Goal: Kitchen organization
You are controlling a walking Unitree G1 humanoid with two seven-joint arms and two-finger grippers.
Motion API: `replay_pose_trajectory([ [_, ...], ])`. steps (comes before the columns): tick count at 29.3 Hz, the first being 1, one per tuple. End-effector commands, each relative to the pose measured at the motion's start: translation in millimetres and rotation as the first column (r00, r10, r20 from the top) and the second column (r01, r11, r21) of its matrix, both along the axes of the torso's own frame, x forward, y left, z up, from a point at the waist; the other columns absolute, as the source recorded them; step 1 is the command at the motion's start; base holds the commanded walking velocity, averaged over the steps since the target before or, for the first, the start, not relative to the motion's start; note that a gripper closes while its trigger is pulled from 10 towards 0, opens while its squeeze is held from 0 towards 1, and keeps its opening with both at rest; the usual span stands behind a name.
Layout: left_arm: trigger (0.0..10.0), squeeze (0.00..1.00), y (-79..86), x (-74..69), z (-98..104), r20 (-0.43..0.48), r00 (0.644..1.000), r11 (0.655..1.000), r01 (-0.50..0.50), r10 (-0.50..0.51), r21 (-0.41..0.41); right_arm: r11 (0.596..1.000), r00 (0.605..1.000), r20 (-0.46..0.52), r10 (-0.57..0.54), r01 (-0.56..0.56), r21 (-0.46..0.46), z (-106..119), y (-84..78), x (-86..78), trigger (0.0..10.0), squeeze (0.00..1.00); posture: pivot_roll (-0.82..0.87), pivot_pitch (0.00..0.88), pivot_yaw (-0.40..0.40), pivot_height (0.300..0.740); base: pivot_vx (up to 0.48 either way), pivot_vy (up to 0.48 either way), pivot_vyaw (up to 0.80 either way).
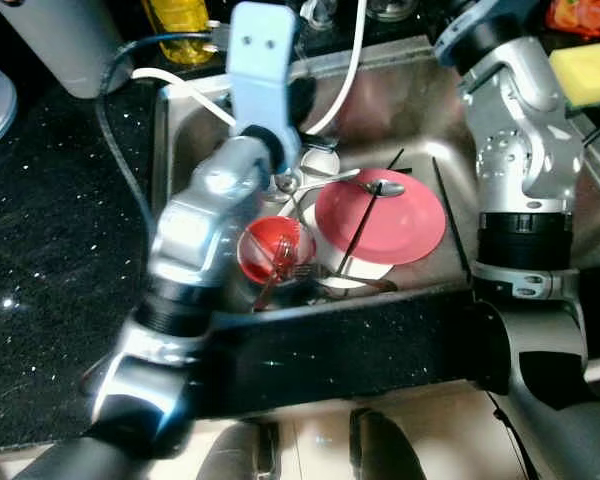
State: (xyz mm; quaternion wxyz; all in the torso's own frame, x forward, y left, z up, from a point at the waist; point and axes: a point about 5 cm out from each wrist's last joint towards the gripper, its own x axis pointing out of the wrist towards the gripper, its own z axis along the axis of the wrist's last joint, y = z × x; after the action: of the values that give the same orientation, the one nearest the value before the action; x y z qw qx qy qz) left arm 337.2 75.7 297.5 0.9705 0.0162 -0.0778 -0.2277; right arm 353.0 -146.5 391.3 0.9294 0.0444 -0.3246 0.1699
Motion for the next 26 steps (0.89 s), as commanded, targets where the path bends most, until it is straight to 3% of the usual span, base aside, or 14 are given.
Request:
replay_pose_trajectory([
  [1, 10.0, 0.00, 9.6, -3.2, -5.3, -0.012, 1.000, 0.999, -0.003, 0.003, 0.042, 1.000, 0.999, -0.035, 0.018, -0.018, 0.001, -15.5, 4.1, 4.4, 10.0, 0.00, -0.11, 0.143, 0.132, 0.740, 0.000, 0.000, 0.00],
  [4, 10.0, 0.00, 33.9, -1.0, -1.6, -0.036, 0.998, 0.997, -0.041, 0.044, 0.071, 1.000, 0.999, -0.038, 0.031, -0.031, 0.006, -20.3, 6.7, 4.8, 10.0, 0.00, -0.10, 0.114, 0.137, 0.740, 0.000, 0.000, 0.00],
  [7, 10.0, 0.00, 40.2, -1.0, -1.2, -0.060, 0.998, 0.997, -0.028, 0.032, 0.069, 0.999, 0.999, -0.042, 0.033, -0.033, 0.000, -22.8, 7.5, 4.4, 10.0, 0.00, -0.09, 0.102, 0.135, 0.740, 0.000, 0.000, 0.00],
  [11, 10.0, 0.00, 46.8, -4.2, 0.5, -0.133, 0.990, 0.997, 0.062, -0.056, 0.037, 0.999, 0.999, -0.041, 0.008, -0.010, -0.050, -31.4, 5.4, 1.7, 10.0, 0.00, -0.07, 0.082, 0.133, 0.740, 0.000, 0.000, 0.00],
  [19, 10.0, 0.00, 27.4, -24.2, 3.2, -0.175, 0.945, 0.961, 0.276, -0.276, -0.024, 0.996, 0.997, 0.035, -0.064, 0.066, -0.059, -27.1, -9.6, -16.3, 10.0, 0.00, -0.06, 0.039, 0.151, 0.740, 0.000, 0.000, 0.00],
  [26, 10.0, 0.00, 24.3, -31.0, -12.2, -0.217, 0.936, 0.958, 0.287, -0.278, 0.010, 0.997, 0.998, 0.016, -0.066, 0.067, -0.036, -36.9, -6.4, -18.2, 10.0, 0.00, -0.06, 0.014, 0.161, 0.740, 0.000, 0.000, 0.00],
])
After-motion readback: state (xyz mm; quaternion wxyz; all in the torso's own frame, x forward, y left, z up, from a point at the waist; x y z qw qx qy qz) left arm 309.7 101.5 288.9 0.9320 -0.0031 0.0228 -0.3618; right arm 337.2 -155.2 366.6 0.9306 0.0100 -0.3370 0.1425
